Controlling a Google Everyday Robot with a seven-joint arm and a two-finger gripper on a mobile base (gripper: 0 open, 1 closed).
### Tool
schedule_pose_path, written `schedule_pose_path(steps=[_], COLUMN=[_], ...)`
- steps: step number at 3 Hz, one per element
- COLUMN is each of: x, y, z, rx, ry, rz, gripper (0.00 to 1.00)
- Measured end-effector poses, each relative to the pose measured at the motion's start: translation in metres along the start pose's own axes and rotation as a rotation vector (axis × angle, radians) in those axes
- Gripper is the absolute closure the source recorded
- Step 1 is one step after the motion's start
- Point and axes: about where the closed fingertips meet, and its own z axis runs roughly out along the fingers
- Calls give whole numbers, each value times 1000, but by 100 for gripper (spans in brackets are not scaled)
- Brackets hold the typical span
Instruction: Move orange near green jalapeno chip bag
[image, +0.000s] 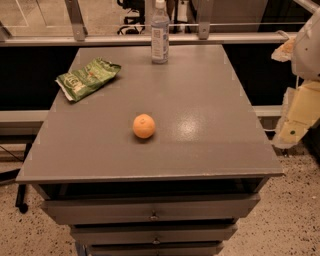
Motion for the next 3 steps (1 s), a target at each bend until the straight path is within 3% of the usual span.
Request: schedule_pose_path(steps=[1,2,3], x=[0,-6,-33], y=[0,-6,-13], z=[0,10,43], rx=[0,-3,-27], ry=[-1,-72,-204], rz=[0,34,74], gripper=[0,0,0])
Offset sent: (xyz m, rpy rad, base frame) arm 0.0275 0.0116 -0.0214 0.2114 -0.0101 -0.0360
